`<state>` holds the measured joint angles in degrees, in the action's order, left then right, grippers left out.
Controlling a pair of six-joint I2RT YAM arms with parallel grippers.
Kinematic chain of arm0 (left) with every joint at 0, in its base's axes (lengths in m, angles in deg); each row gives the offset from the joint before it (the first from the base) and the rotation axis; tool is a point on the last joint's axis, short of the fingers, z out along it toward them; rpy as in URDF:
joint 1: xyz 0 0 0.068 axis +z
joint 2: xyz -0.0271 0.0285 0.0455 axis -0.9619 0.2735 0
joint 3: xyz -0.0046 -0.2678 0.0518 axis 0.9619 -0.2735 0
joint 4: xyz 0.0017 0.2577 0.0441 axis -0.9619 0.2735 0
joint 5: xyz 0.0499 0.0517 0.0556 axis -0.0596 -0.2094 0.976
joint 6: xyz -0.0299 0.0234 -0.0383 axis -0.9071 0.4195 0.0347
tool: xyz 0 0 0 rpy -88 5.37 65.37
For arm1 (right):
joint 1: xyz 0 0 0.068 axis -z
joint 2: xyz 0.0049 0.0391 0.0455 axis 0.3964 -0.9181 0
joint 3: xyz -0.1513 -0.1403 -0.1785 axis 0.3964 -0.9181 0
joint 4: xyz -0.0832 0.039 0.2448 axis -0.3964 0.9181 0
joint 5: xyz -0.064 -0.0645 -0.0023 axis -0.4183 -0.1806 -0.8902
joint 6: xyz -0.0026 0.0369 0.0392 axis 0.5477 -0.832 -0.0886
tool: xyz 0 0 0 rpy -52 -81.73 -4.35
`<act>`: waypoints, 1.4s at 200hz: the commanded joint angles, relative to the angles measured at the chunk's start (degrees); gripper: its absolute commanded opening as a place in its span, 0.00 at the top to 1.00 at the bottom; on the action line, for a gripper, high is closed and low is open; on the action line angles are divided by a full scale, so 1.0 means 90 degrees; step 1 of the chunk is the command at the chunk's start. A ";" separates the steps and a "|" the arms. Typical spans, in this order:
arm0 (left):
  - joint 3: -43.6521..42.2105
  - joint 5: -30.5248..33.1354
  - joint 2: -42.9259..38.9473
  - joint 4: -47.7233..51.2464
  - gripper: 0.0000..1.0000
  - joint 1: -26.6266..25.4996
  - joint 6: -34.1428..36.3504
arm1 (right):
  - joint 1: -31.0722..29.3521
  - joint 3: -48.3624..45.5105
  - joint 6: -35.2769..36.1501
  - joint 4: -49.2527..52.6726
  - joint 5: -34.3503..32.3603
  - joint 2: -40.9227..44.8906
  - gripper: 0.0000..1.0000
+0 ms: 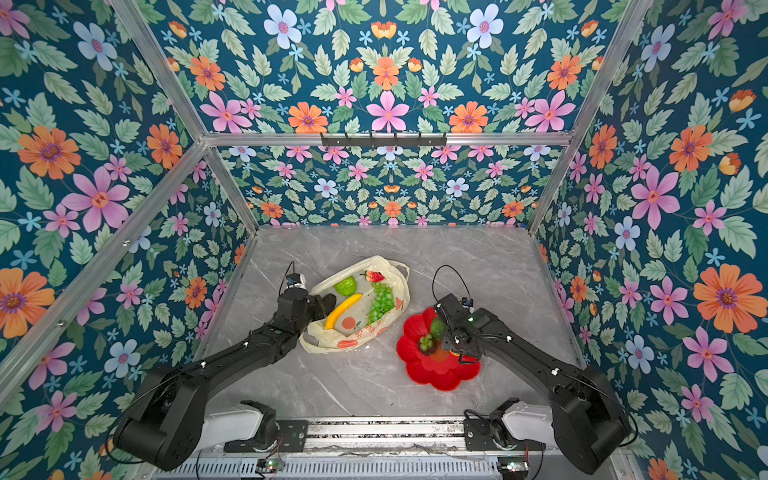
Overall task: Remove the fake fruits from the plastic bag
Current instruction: 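Carry the yellow lumpy fruit over the red plate and lower it, then open the right gripper to release the yellow fruit into the plate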
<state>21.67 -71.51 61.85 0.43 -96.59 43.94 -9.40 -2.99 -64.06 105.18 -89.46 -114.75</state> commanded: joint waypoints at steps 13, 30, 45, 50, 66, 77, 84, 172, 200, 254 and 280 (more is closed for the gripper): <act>0.0044 0.0058 -0.0033 -0.0067 1.00 0.0007 0.0036 | 0.0061 0.0010 -0.0014 -0.0354 -0.0039 -0.0283 0.42; 0.0045 0.0068 -0.0034 -0.0058 1.00 0.0011 0.0038 | 0.0081 0.0020 -0.0010 -0.0457 -0.0064 -0.0417 0.42; 0.0045 0.0078 -0.0044 -0.0057 1.00 0.0011 0.0047 | 0.0087 0.0034 -0.0004 -0.0526 -0.0059 -0.0538 0.42; 0.0040 0.0084 -0.0044 -0.0057 1.00 0.0014 0.0046 | 0.0085 0.0040 0.0001 -0.0549 -0.0054 -0.0573 0.42; 0.0045 0.0078 -0.0034 -0.0057 1.00 0.0012 0.0046 | 0.0085 0.0054 -0.0007 -0.0593 -0.0027 -0.0679 0.42; 0.0045 0.0078 -0.0035 -0.0057 1.00 0.0012 0.0046 | 0.0086 0.0041 -0.0016 -0.0648 -0.0006 -0.0727 0.42; 0.0045 0.0079 -0.0034 -0.0057 1.00 0.0010 0.0052 | 0.0091 0.0037 -0.0018 -0.0669 -0.0005 -0.0751 0.41; 0.0055 0.0087 -0.0003 -0.0057 1.00 0.0007 0.0046 | 0.0086 0.0024 -0.0014 -0.0881 0.0073 -0.0964 0.37; 0.0055 0.0088 -0.0005 -0.0057 1.00 0.0013 0.0046 | 0.0090 0.0041 -0.0010 -0.0843 0.0083 -0.0945 0.34; 0.0055 0.0083 -0.0006 -0.0057 1.00 0.0008 0.0046 | 0.0085 0.0101 0.0019 -0.0724 0.0083 -0.0818 0.29; 0.0055 0.0078 -0.0005 -0.0057 1.00 0.0012 0.0046 | 0.0089 0.0131 0.0041 -0.0638 0.0083 -0.0703 0.27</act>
<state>21.67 -71.32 61.80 0.43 -96.56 43.96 -8.57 -2.42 -64.04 97.70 -88.22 -121.98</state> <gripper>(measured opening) 0.050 0.730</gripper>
